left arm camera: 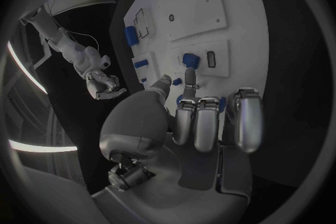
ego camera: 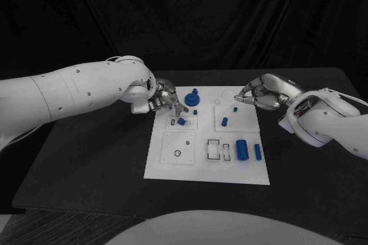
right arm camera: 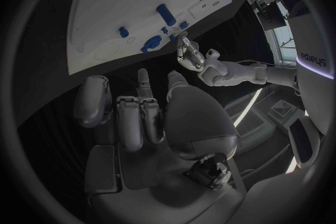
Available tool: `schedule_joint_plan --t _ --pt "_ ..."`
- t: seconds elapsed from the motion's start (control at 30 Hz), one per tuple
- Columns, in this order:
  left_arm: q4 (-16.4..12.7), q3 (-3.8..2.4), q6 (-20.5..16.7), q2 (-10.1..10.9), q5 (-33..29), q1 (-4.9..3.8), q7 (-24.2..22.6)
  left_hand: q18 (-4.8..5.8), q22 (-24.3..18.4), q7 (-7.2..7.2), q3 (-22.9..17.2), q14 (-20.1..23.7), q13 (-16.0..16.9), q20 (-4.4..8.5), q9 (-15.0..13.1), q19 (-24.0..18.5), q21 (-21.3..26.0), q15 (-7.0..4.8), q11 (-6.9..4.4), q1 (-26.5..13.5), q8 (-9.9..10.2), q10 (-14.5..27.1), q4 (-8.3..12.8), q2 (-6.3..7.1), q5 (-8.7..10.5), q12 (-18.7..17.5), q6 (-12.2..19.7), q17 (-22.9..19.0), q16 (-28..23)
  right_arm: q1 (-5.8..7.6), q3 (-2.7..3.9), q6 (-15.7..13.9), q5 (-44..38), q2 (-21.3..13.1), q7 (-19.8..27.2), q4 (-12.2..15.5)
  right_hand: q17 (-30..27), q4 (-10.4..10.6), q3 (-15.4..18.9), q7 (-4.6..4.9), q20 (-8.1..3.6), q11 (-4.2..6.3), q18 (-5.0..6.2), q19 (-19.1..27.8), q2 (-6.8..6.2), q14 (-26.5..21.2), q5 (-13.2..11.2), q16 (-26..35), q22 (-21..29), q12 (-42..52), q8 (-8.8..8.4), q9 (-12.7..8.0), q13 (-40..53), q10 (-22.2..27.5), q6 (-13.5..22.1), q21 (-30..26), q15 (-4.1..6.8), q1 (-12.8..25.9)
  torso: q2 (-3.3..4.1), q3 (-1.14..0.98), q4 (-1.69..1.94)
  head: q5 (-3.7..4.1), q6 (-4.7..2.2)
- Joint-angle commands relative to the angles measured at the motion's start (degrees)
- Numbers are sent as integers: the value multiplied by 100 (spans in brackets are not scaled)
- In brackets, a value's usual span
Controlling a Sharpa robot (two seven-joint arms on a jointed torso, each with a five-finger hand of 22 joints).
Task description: Assemble the parts on the task board
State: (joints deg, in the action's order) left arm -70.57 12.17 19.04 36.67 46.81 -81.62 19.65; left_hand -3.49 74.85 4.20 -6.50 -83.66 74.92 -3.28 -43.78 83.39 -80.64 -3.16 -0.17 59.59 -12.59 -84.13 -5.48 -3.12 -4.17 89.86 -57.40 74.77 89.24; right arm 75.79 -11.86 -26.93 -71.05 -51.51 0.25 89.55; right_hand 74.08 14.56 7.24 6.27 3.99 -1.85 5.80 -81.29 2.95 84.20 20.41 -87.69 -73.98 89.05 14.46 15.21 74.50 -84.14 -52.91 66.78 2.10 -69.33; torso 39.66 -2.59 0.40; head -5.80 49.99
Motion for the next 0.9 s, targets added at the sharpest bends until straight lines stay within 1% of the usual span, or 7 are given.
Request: schedule_joint_plan --t 0.03,0.07,0.1,0.33,0.53,0.73,0.9 --pt "-280 -3 -630 233 -35 11 -573 124 1201 -62 192 -634 1508 14 -299 187 -27 -19 -24 -99 -287 -587 -229 8 37 14 109 1523 76 -11 6 -357 -319 -16 148 146 1462 -251 -14 4 3 4 -136 -122 -107 548 198 -138 -1014 95 -113 10 1550 -586 28 196 7 -485 7 3 -5 -16 1" --pt "-345 -3 -685 300 -35 11 -615 130 1212 -73 235 -634 1508 27 -388 202 -47 -34 -45 -52 -394 -587 -276 -9 13 14 146 1523 76 -11 6 -385 -391 -18 140 182 1567 -415 -98 6 -5 5 -171 -194 -143 574 475 -213 -1066 95 -130 4 1550 -586 32 376 9 -762 8 3 -2 -12 1" --pt "-454 -2 -775 411 -35 11 -679 132 1218 -92 252 -634 1508 40 -448 210 -58 -42 -48 3 -474 -587 -277 -7 -49 14 143 1523 76 -10 6 -431 -511 -17 115 244 1592 -458 -123 6 -4 5 -184 -218 -158 580 508 -231 -1082 95 -136 0 1550 -586 28 434 8 -838 8 5 -6 -7 1" --pt "-1045 0 -1222 1082 -35 11 -995 137 1233 -172 275 -634 1508 98 -811 228 -68 -106 -123 428 -961 -587 -273 -79 -644 14 307 1523 76 -6 7 -520 -1336 201 -354 525 1592 -647 -298 36 8 -21 -251 -341 -341 580 581 -231 -1171 95 -218 -46 1550 -586 31 774 -15 -1130 7 9 -9 15 1" --pt "-1337 1 -1525 1493 -35 11 -1367 131 1227 -219 261 -634 1508 132 -984 214 -36 -137 -161 684 -1249 -587 -291 -98 -1027 14 408 1523 76 -27 7 -369 -2008 665 -865 467 1592 -600 -308 77 38 -63 -286 -403 -496 580 523 -231 -1216 95 -276 -72 1550 -586 71 960 -53 -1005 8 21 -37 -82 1" --pt "-1553 3 -1617 1771 -36 12 -1455 128 1222 -227 267 -634 1508 139 -1041 205 -18 -146 -171 746 -1349 -587 -315 -89 -1115 14 458 1523 76 -168 8 -84 -2510 1139 -1411 256 1592 -507 -389 81 60 -76 -360 -527 -649 580 500 -231 -1316 95 -238 5 1550 -586 68 1347 -73 -818 -7 83 -10 -106 1" --pt "-1652 4 -1569 1902 -36 38 -1435 124 1217 -220 276 -634 1508 140 -1058 195 0 -145 -168 756 -1376 -587 -346 -89 -1134 14 506 1523 76 -261 8 164 -2723 1404 -1746 160 1592 -459 -536 87 69 -81 -384 -561 -730 580 746 -231 -1346 95 -111 140 1550 -586 174 1490 -82 -729 -36 161 63 -16 1"
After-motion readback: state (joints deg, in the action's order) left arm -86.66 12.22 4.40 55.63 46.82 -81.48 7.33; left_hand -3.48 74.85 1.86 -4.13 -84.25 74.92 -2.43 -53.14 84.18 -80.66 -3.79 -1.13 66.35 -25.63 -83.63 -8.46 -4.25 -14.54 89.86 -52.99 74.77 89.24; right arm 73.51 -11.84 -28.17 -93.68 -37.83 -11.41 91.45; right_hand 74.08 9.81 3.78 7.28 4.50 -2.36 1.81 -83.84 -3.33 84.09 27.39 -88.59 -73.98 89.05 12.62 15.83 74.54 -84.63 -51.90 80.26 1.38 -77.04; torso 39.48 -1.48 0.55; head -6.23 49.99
